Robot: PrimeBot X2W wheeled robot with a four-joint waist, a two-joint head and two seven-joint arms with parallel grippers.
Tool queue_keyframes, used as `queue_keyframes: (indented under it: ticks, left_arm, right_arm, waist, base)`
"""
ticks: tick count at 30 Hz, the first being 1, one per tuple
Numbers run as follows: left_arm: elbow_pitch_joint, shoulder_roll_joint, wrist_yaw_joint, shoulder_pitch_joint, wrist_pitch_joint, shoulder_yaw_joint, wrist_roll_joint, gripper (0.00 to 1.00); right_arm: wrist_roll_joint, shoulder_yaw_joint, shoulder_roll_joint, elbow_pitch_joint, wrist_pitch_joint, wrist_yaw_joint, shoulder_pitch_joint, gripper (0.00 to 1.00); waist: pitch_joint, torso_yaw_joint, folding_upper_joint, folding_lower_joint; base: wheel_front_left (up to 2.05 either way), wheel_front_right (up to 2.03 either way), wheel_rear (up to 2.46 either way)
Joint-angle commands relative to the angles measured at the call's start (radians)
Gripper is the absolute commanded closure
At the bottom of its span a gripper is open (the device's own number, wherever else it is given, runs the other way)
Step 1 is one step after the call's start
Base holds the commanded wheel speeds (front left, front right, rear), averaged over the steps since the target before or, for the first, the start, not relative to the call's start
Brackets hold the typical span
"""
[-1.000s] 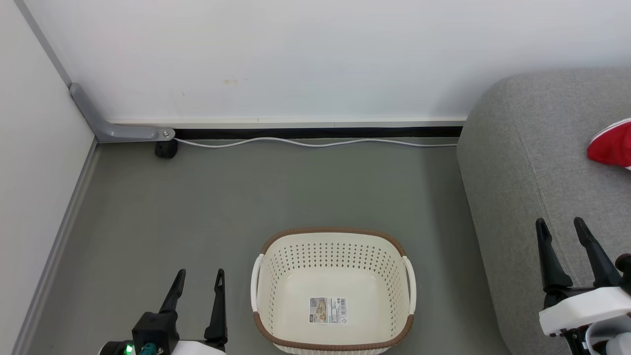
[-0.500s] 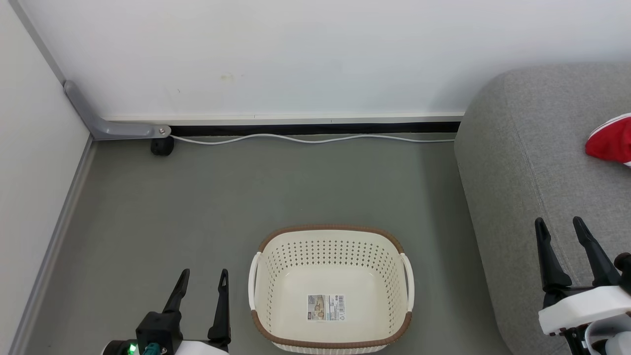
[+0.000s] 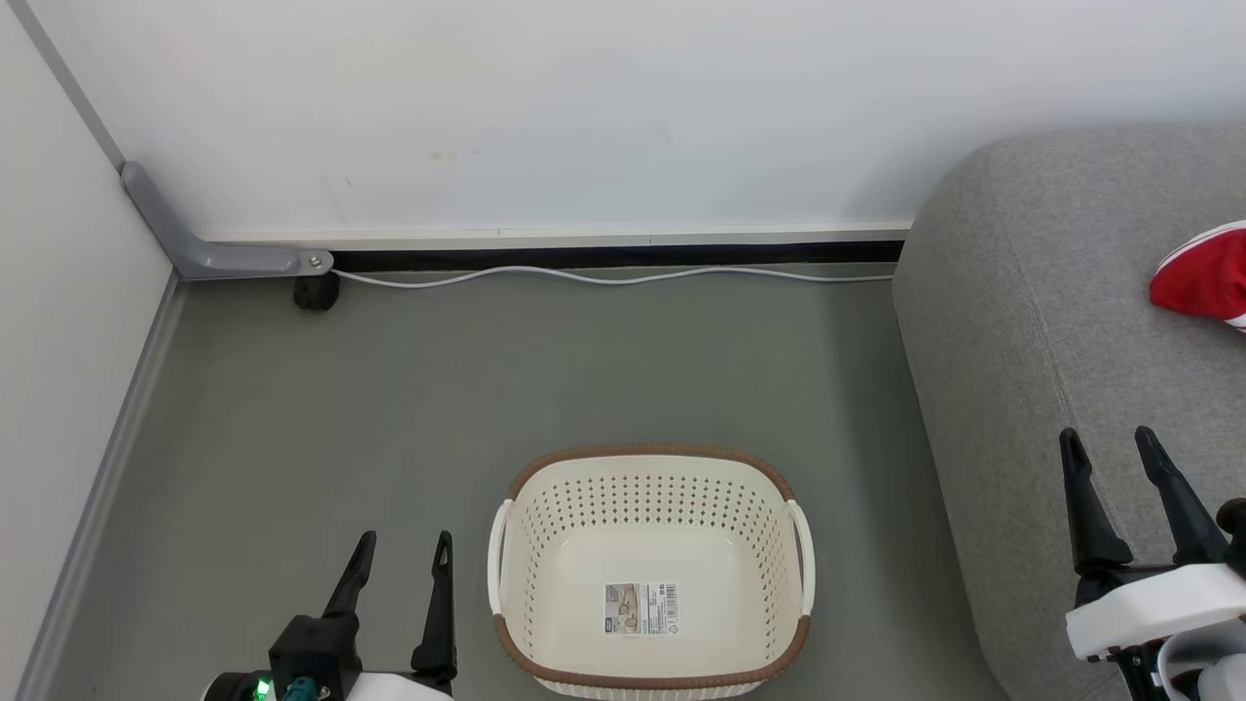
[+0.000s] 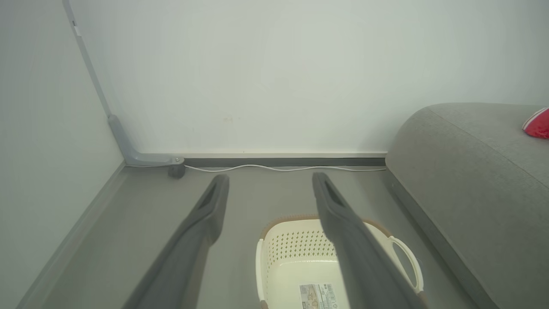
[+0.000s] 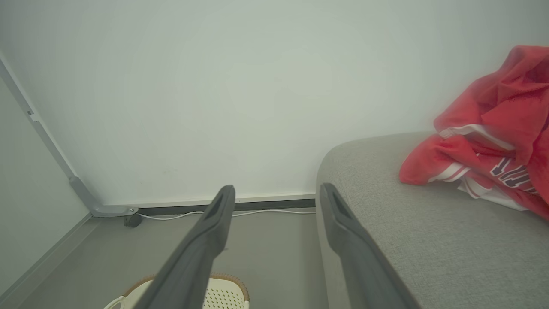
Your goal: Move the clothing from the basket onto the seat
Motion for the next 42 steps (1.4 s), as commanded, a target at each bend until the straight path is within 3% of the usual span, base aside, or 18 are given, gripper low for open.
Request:
queue_keyframes:
  ticks: [1, 13, 14, 19, 26, 30, 42]
  left_arm:
    - [-0.025, 0.003, 0.013, -0.049, -0.006, 0.029, -0.014, 0.0]
    - [-0.026, 0.003, 0.01, -0.045, -0.006, 0.042, -0.039, 0.0]
    - [-0.025, 0.003, 0.005, -0.044, -0.006, 0.043, -0.049, 1.0]
    - [0.042, -0.004, 0.003, 0.015, 0.0, 0.003, -0.044, 1.0]
    - [0.037, -0.002, -0.009, 0.008, 0.019, 0.017, -0.123, 1.0]
    - [0.037, 0.0, -0.016, 0.003, 0.03, 0.025, -0.168, 1.0]
    - [0.034, 0.003, -0.039, -0.015, 0.065, 0.052, -0.312, 1.0]
  right_arm:
    - [-0.002, 0.015, -0.019, -0.026, -0.006, 0.003, -0.025, 0.0]
    - [-0.005, 0.026, -0.019, -0.017, -0.006, 0.003, -0.023, 0.0]
    - [-0.005, 0.028, -0.018, -0.017, -0.006, 0.003, -0.024, 1.0]
    - [0.002, 0.022, 0.031, 0.038, 0.001, 0.0, 0.026, 1.0]
    - [0.07, 0.011, 0.04, 0.031, 0.022, 0.0, 0.026, 1.0]
    - [0.109, 0.005, 0.045, 0.029, 0.033, 0.0, 0.026, 1.0]
    - [0.235, -0.015, 0.061, 0.019, 0.072, 0.0, 0.022, 1.0]
  waist:
    - [-0.001, -0.001, -0.0001, 0.0]
    - [-0.012, -0.006, -0.0001, 0.0]
    - [-0.012, -0.007, -0.0001, 0.0]
    - [-0.013, -0.007, -0.0001, 0.0]
    - [-0.017, -0.007, -0.0001, 0.0023]
    - [-0.017, -0.006, -0.0001, 0.0002]
    - [-0.02, -0.006, -0.0001, 0.0]
  base:
    - [0.0, 0.0, 0.0]
    - [0.0, 0.0, 0.0]
    - [0.0, 0.0, 0.0]
    - [0.0, 0.0, 0.0]
    - [0.0, 0.0, 0.0]
    - [0.0, 0.0, 0.0]
    - [0.0, 0.0, 0.0]
